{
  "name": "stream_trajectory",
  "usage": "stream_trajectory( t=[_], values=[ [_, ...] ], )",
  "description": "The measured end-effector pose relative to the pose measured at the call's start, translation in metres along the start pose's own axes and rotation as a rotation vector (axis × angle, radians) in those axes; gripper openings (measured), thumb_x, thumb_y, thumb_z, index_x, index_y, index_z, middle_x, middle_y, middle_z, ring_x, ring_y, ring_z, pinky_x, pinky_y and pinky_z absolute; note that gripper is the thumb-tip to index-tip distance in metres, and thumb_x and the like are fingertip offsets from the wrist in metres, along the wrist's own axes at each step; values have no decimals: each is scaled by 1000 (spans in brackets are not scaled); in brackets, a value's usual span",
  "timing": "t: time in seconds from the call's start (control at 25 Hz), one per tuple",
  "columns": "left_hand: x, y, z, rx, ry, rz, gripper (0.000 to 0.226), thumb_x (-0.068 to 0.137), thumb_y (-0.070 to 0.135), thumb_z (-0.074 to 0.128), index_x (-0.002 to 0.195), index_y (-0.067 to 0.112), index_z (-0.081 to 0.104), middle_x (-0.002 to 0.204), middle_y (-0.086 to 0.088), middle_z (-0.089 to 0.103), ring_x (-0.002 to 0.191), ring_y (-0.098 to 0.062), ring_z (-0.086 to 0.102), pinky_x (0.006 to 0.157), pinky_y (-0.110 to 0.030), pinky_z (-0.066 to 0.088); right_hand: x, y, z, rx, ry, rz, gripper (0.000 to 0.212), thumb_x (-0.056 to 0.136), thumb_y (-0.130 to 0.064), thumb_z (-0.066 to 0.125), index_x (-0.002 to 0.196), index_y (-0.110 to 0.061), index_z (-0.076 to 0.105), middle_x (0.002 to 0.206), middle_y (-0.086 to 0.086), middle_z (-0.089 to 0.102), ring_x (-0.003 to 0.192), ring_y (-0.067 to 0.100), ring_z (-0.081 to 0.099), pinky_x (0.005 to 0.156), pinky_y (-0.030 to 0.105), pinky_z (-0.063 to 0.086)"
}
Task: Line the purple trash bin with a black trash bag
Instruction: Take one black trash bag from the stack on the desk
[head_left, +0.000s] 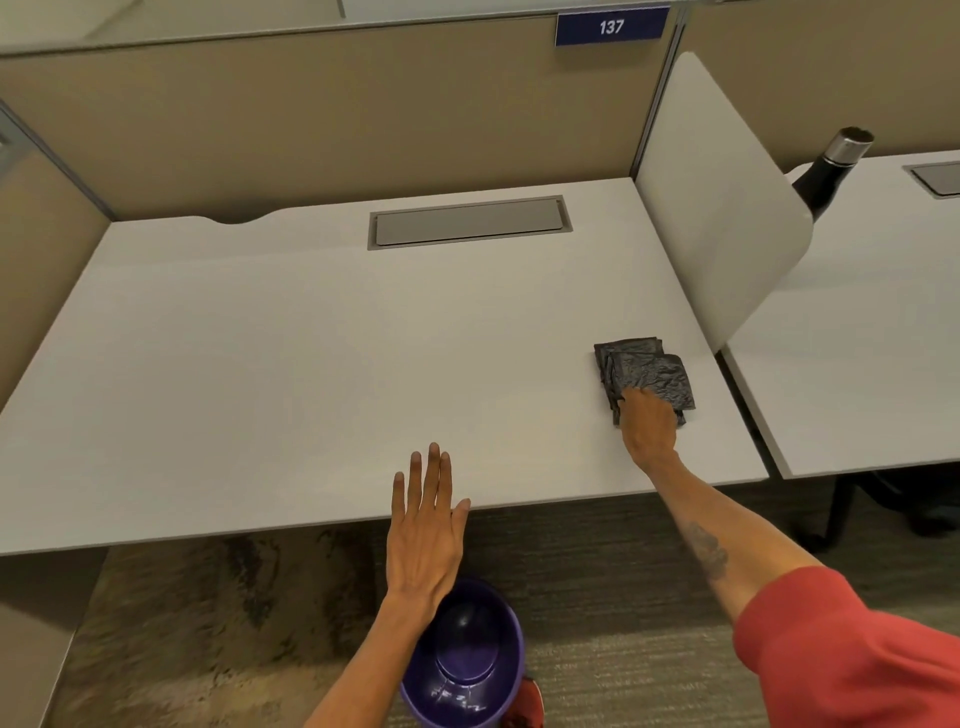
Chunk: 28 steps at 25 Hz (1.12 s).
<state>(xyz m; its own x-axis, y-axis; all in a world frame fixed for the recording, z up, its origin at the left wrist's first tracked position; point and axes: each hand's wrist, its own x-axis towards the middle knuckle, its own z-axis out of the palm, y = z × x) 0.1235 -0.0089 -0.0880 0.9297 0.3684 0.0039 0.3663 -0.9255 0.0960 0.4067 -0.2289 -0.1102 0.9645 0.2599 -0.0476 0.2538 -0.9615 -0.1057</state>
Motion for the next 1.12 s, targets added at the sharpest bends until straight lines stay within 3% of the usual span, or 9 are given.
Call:
stream_trajectory(
  t=[0.2,0.4,0.56,0.76,0.92,1.12],
  values=[
    [-1,-4,-5,-8,5,3,66,107,47,11,159,6,19,169,-13,11,155,-32,13,123,-48,11,1,4,-6,95,15,85,18,101,-8,57,92,-1,71,91,16,72,79,32,69,60,34,44],
    [-9,-5,-14,-29,18,2,67,107,47,6,159,6,21,168,-13,14,155,-32,15,122,-48,11,-7,0,-30,296,154,145,26,106,-12,44,94,2,62,90,19,65,78,35,65,60,36,43],
    [-19,-4,-18,-34,23,-5,67,107,48,7,159,7,21,168,-12,13,155,-31,14,123,-47,9,-16,3,-46,439,200,191,25,106,-13,42,100,3,60,89,21,68,73,29,64,60,41,52],
    [-35,-5,-28,-31,34,8,68,107,48,9,159,7,21,168,-12,13,155,-30,14,124,-45,5,-43,-1,-84,575,290,279,25,108,-13,38,114,4,55,93,18,63,79,26,55,71,34,36],
    [-47,-8,-42,-39,46,40,67,106,48,17,159,7,19,169,-12,9,155,-31,10,124,-46,6,-75,-5,-112,658,318,315,28,109,-20,35,116,-2,54,91,10,58,89,34,59,85,49,47],
    [-73,-17,-65,-84,45,98,68,106,50,14,160,9,13,169,-11,4,156,-30,5,123,-45,4,-139,-30,-133,682,381,337,27,108,-20,36,114,-2,56,93,11,59,94,38,61,84,50,48]
  ],
)
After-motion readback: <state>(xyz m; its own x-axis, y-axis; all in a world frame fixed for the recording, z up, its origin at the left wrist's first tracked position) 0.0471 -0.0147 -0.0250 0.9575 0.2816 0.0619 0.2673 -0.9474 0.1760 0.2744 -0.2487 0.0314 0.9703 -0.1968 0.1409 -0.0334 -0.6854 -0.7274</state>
